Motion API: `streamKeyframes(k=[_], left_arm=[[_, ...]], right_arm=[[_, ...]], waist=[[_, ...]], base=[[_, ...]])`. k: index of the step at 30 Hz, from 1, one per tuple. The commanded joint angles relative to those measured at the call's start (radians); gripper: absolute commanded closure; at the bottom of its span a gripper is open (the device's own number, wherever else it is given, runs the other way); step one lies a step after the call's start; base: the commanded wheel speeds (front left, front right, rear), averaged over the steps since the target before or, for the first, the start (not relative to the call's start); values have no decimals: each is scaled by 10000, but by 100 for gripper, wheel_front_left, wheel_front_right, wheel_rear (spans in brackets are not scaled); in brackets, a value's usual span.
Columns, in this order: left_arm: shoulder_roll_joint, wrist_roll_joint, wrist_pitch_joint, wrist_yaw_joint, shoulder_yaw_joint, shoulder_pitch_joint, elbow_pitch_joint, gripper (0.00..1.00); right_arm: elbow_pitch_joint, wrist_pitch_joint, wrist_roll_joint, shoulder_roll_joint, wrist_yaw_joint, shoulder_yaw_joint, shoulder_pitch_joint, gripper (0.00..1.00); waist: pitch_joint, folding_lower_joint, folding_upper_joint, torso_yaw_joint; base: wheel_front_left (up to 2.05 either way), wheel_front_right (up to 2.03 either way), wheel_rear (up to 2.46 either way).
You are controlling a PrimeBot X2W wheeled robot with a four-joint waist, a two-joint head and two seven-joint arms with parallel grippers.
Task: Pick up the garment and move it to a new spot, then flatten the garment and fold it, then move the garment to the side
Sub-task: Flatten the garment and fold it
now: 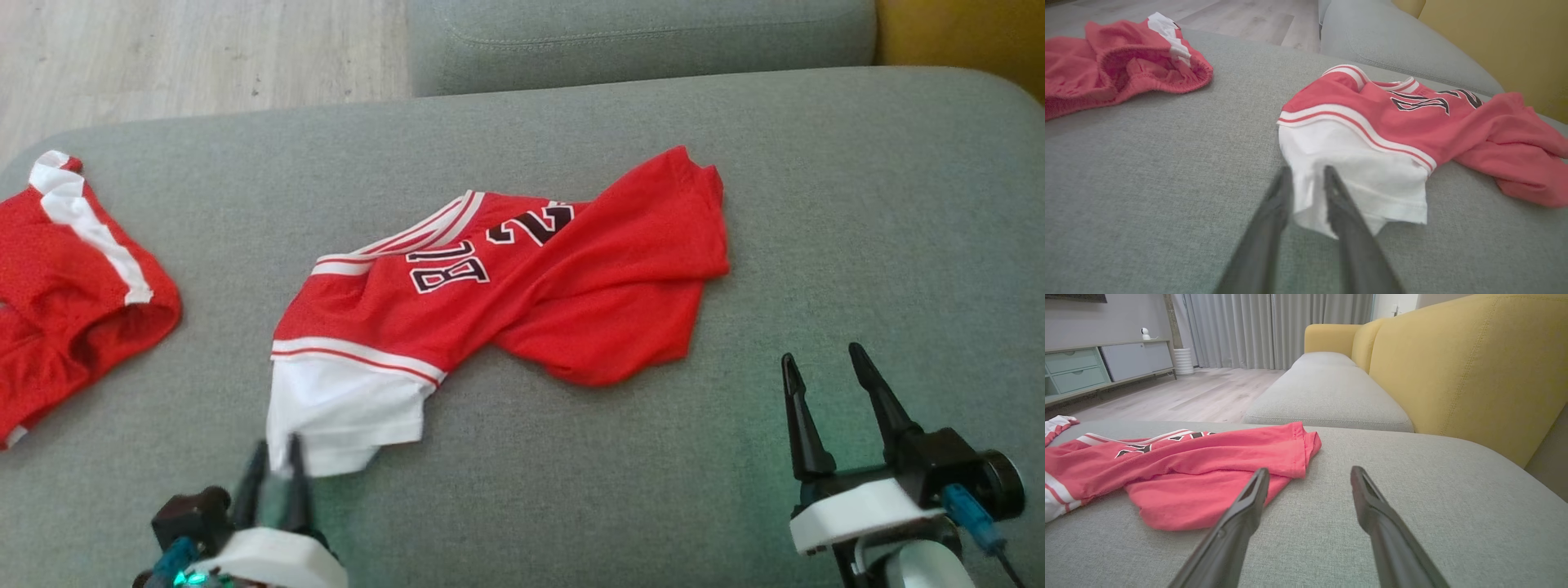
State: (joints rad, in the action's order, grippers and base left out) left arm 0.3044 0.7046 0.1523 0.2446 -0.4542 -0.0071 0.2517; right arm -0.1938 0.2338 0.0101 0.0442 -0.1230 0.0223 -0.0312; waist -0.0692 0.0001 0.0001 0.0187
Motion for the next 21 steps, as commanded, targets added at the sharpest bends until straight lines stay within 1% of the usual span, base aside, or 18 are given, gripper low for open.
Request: streamKeyframes(k=[1,5,11,14,21], left_arm=[[88,68,199,-71,331,-533,-136,0],[63,-44,575,-240,354,-614,3,0],[112,-405,856,-235,314,-527,-589,0],[45,-552,889,-209,164,-479,-909,0],[-221,-810,823,-166,-282,-628,-1431,0]], right_arm=[[253,-38,32,60,-77,222,400,0],[3,-300,-200,60,-77,85,604,0],[-666,-819,-572,60,-77,-251,1498,0],[-1253,-1190,-593,60,-77,-634,2132,0],[-3049,-2025,-492,60,-77,-1683,3739,0]], waist=[[41,-1,-1,-47],[189,-1,-1,-277],[254,-1,-1,-743],[95,-1,-1,-997],[-608,-1,-1,-1635]], base=[[0,0,0],[0,0,0],[0,0,0],[0,0,0],[0,0,0]])
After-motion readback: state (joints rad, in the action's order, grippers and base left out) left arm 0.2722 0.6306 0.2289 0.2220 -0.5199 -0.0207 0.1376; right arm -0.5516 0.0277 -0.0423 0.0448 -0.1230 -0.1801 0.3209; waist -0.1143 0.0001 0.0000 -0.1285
